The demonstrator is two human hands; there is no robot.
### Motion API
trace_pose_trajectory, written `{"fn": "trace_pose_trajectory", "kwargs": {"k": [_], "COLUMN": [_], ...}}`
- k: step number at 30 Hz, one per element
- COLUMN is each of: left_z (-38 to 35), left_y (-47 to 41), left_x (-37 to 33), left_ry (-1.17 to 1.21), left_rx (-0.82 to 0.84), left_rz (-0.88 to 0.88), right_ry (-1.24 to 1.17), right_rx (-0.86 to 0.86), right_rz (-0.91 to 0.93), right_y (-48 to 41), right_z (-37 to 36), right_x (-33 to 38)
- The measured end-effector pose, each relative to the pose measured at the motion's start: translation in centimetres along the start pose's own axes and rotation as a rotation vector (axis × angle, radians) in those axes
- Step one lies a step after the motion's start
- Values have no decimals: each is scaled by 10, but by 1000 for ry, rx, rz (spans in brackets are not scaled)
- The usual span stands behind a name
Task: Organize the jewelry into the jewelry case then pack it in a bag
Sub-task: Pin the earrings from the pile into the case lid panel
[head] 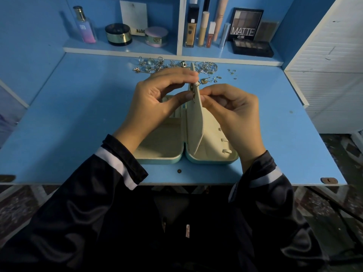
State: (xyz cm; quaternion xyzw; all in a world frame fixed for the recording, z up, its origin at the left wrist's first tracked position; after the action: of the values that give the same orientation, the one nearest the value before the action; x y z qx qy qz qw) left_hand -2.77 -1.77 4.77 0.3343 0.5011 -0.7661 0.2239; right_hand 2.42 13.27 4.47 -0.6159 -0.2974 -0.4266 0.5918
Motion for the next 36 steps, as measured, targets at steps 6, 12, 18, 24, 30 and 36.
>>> {"fn": "trace_pose_trajectory", "kwargs": {"k": [6,12,18,24,30,36], "left_z": [1,0,-6,-16,-30,-46], "left_y": [0,0,-5,-13,-22,-29], "left_x": [0,0,10,23,35,41], "left_ry": [18,-8,-26,-52,-161,-203], "left_rx": [-7,-18,4,172,383,463], "left_rz": [24,20,75,238,305,266], "right_ry": [-42,-68,-45,-27,35,85], "right_rx": [-8,-17,-76,-85,-24,43], "right_rz": [-25,-51,-92,-117,-129,-195], "right_y": [1,-2,-2,1,3,13], "right_z": [-1,2,8,19,36,56], "right_x": [-2,-1,-1,-3,-3,-6]}}
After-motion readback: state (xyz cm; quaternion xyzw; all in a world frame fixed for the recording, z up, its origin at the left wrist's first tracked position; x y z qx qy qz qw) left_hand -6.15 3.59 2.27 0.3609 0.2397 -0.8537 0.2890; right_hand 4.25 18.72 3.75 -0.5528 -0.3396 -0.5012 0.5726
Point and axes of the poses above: each hand's wrist, its own y-axis away from the middle knuckle, its own z-axis out of the back of the hand, x = y × z, the point moved 6 cm from there along -y, towards the middle knuckle, and after that the axes turned 2 degrees about z, right-handed, at the moved point
